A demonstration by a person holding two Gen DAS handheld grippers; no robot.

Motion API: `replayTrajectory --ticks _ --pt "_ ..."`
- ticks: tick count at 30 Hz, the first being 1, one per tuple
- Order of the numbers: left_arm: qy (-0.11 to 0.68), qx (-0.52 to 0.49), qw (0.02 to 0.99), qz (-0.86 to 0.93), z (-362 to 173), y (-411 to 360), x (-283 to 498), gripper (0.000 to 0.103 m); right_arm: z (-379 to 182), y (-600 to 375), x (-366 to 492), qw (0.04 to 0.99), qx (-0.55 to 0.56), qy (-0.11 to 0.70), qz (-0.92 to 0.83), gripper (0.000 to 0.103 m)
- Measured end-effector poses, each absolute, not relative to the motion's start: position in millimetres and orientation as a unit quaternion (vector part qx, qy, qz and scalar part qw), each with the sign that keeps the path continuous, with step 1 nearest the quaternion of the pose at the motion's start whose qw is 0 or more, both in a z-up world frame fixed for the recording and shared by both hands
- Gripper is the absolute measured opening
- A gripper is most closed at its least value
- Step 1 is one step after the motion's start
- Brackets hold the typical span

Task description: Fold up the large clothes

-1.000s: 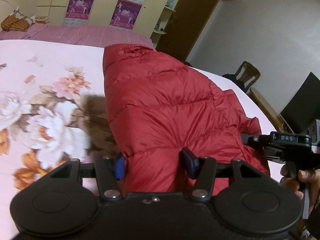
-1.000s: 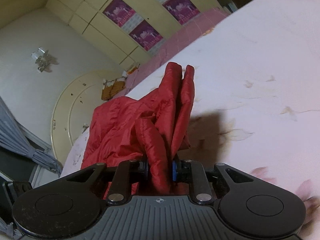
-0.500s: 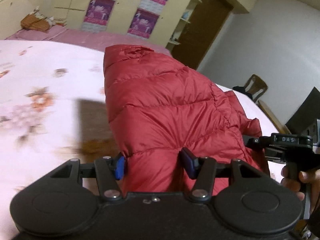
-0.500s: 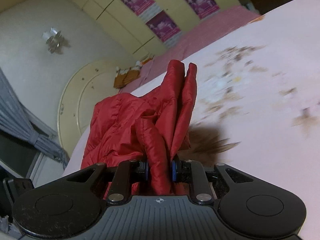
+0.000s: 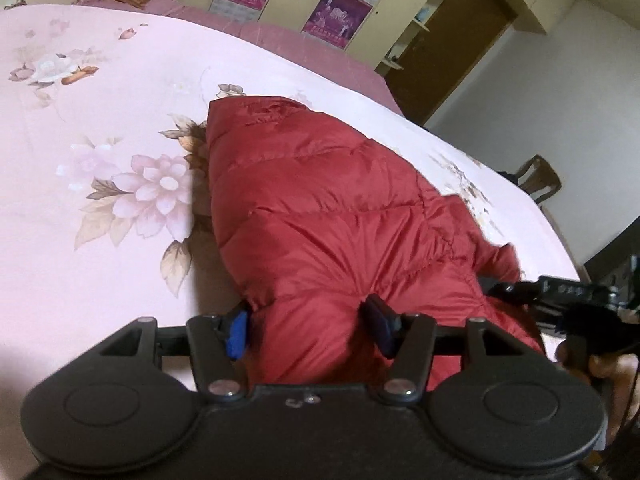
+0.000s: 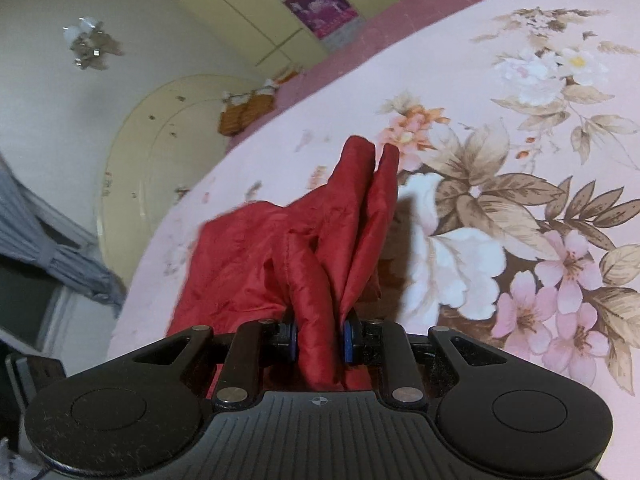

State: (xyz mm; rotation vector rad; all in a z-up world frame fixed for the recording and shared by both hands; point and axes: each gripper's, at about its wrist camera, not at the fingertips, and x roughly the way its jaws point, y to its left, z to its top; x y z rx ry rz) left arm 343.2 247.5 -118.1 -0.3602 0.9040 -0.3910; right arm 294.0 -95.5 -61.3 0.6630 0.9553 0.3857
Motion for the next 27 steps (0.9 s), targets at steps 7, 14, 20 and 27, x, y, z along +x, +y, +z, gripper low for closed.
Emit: replayTrajectory --ticks 7,14,20,27 --pt "0.410 -0.173 0.876 -0.186 -108 267 330 0.065 -60 -103 292 0.820 0.303 0.454 0.174 0.021" --pt "0.343 -0.129 0.910 -0.194 -77 273 333 0.037 -3 -94 275 0.894 0.167 0.374 0.181 0.025" --pt "0.378 -0.091 0.902 -0.189 -104 240 361 0.040 -39 -70 295 0.886 0.098 0.422 0.164 0.009" --pt "0.382 -0.103 0.900 -0.183 -114 243 361 0.040 -66 -79 290 0.878 0.122 0.433 0.165 0.009"
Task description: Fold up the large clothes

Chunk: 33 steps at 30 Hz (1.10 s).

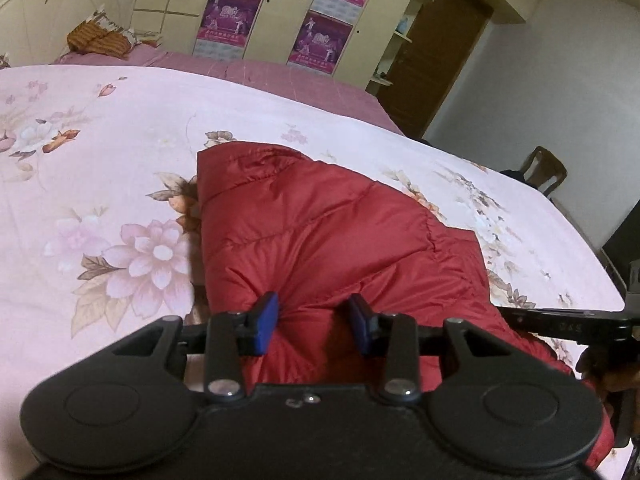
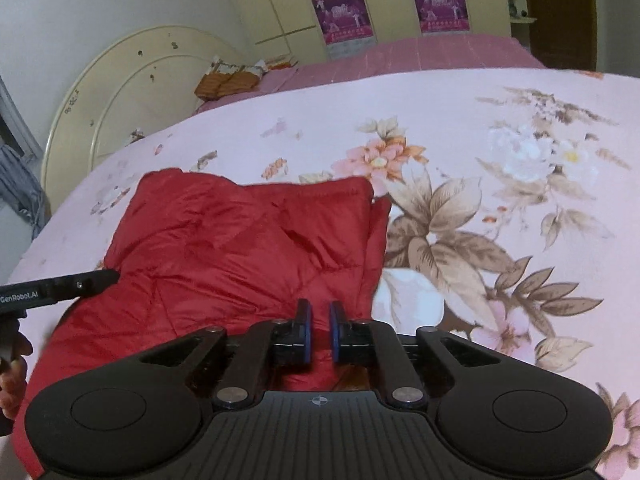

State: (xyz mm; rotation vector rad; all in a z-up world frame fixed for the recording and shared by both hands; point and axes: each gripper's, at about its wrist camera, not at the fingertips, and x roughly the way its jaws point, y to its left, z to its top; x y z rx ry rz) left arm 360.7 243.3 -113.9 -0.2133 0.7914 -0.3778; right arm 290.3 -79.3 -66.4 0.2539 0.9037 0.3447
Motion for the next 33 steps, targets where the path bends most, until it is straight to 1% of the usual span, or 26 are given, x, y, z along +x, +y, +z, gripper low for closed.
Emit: replayTrajectory --ticks 3,7,11,15,17,21,24,26,29,33 --pt "0.385 -0.094 0.901 -0.176 -104 241 356 0.037 -66 -82 292 0.876 0.126 0.436 0.163 0.009" --pt "0.359 -0.097 0.908 -0.193 -77 242 320 0.037 -29 -91 271 0.887 0.130 0.407 0.174 0.009" --pt "0.356 -0.086 0.907 -0.209 -67 234 274 0.037 0 -92 232 0.887 0.127 0.388 0.216 0.009" --pt "0.374 -0.082 0.902 -0.201 -81 225 251 0.038 -6 -76 212 0.878 0.099 0.402 0.242 0.009" --pt "0.377 -0.071 0.904 -0.191 -90 221 248 0.040 -24 -67 211 0.873 0.072 0.420 0.236 0.009" --pt "0.378 -0.044 0.908 -0.177 -102 212 249 0.039 -51 -65 220 0.864 0.077 0.445 0.221 0.009" --pt "0.379 -0.041 0.909 -0.167 -89 212 239 0.037 -37 -68 211 0.868 0.084 0.437 0.219 0.009" --pt "0.367 -0.051 0.913 -0.171 -77 214 220 0.037 -15 -73 194 0.876 0.085 0.411 0.238 0.009" --pt "0.365 -0.047 0.914 -0.168 -74 211 195 0.037 5 -78 167 0.878 0.090 0.387 0.268 0.009" --pt "0.371 -0.050 0.915 -0.148 -84 207 187 0.037 2 -67 143 0.868 0.076 0.389 0.298 0.009"
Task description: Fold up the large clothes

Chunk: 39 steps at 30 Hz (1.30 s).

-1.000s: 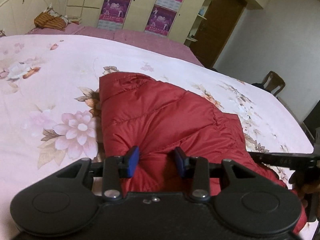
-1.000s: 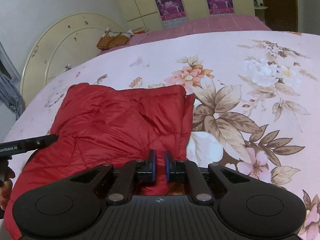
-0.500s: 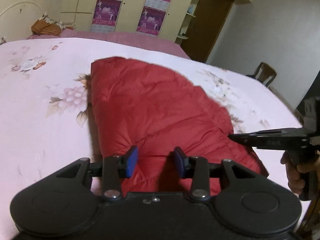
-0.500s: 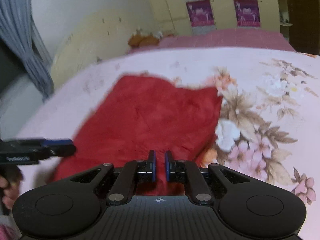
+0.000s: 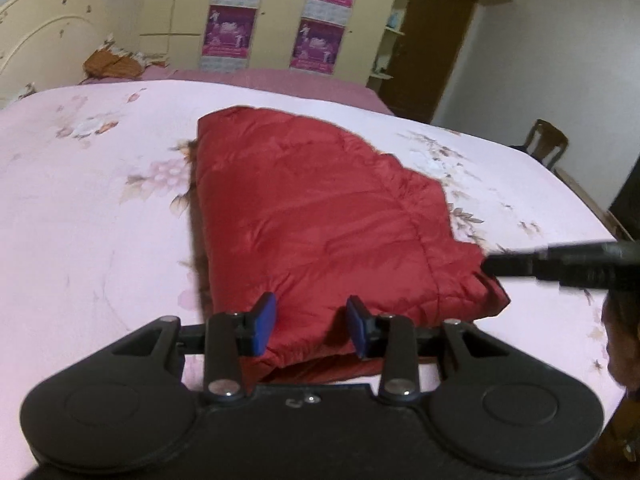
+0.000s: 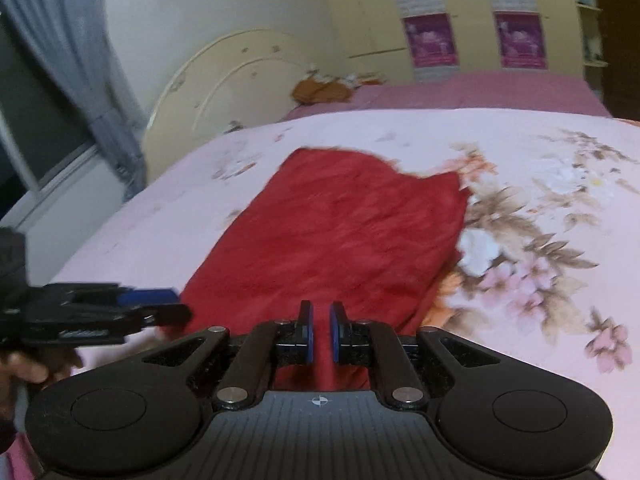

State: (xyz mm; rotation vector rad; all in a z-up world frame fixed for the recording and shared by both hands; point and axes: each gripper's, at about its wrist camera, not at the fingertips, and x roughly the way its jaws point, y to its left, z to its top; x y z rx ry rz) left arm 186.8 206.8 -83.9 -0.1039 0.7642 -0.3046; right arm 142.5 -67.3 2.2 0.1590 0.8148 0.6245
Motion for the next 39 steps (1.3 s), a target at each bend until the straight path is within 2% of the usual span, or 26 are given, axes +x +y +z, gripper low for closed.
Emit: replayTrajectory --ticks 3,11,32,33,34,35,36,37,39 --pt "0.376 -0.038 0.917 -0.132 -90 198 186 0.037 -18 -56 141 0.865 0.045 0.411 0.286 0.009" --pt "0.371 -0.013 0.923 -0.104 -100 187 184 0.038 -44 -53 147 0.863 0.046 0.427 0.266 0.009" --pt "0.389 -0.006 0.918 -0.080 -85 180 175 0.039 -20 -62 120 0.872 0.071 0.434 0.214 0.009" --pt "0.378 -0.017 0.922 -0.083 -76 180 166 0.041 -14 -63 115 0.876 0.071 0.430 0.207 0.009" --pt "0.357 -0.021 0.930 -0.087 -64 179 152 0.056 -4 -67 107 0.883 0.071 0.416 0.203 0.009" --pt "0.340 -0.018 0.937 -0.080 -55 177 141 0.086 5 -71 98 0.891 0.071 0.403 0.197 0.009" --pt "0.323 -0.018 0.944 -0.066 -46 176 126 0.099 15 -77 88 0.899 0.069 0.390 0.187 0.010" --pt "0.304 -0.021 0.951 -0.055 -38 175 112 0.103 23 -83 79 0.906 0.069 0.380 0.174 0.013" --pt "0.289 -0.028 0.956 -0.034 -24 174 85 0.103 37 -95 60 0.923 0.076 0.353 0.135 0.100"
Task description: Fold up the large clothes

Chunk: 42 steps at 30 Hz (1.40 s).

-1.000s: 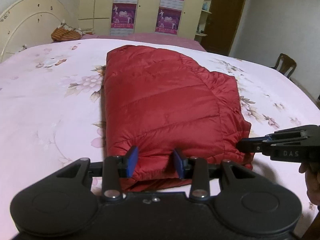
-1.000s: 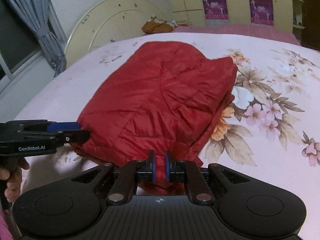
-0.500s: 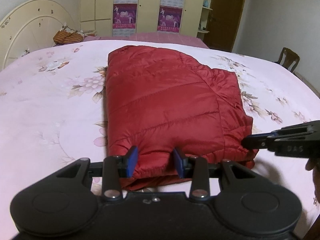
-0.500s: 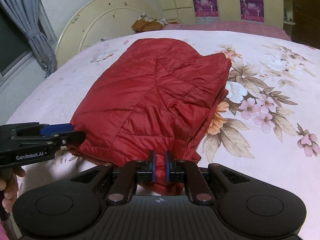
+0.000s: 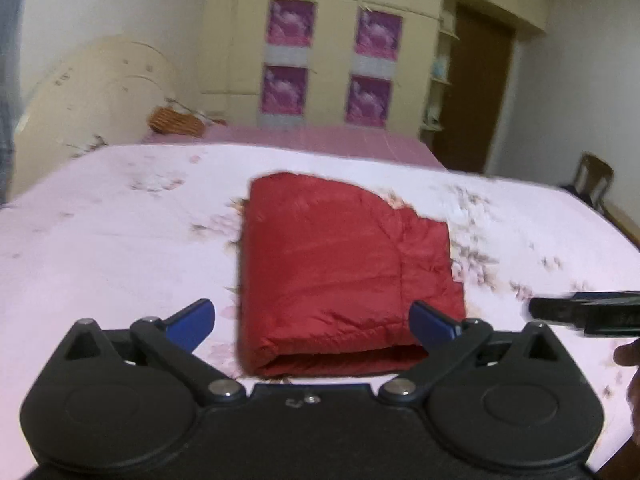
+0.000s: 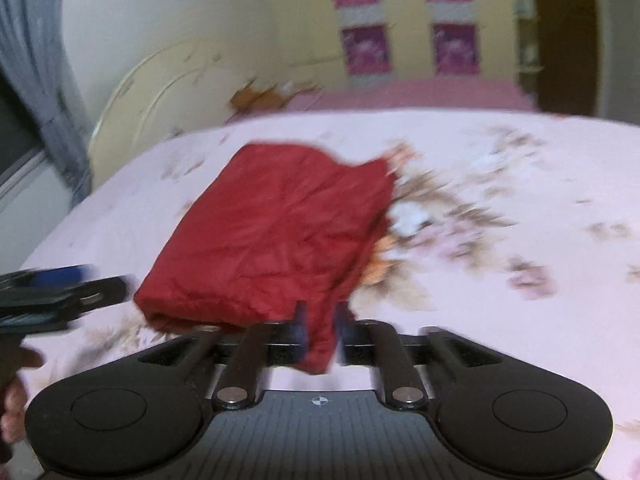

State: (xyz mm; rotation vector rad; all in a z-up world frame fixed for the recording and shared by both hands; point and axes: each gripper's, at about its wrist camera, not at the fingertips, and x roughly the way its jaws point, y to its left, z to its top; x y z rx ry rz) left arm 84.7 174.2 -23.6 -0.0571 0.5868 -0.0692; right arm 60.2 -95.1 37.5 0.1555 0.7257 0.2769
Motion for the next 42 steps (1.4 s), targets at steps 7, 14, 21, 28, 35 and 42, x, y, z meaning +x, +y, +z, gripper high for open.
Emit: replayTrajectory --ticks 7,14,21,28,35,42 --pt "0.297 -0.032 0.954 -0.024 1 157 11 0.103 74 -122 -2 0.940 0.093 0.316 0.087 0.103" --pt "0.301 -0.041 0.952 -0.031 7 137 -33 0.103 83 -108 -61 0.936 0.064 0.337 0.073 0.103" --pt "0.293 -0.029 0.955 -0.040 11 125 -57 0.103 90 -111 -104 0.941 0.054 0.329 0.053 0.103" --pt "0.291 -0.019 0.955 -0.049 12 121 -61 0.103 95 -115 -121 0.944 0.054 0.322 0.044 0.103" --pt "0.283 -0.018 0.957 -0.054 14 117 -58 0.103 100 -119 -123 0.947 0.047 0.315 0.043 0.103" --pt "0.281 -0.014 0.958 -0.057 15 112 -58 0.103 101 -123 -124 0.947 0.045 0.314 0.044 0.103"
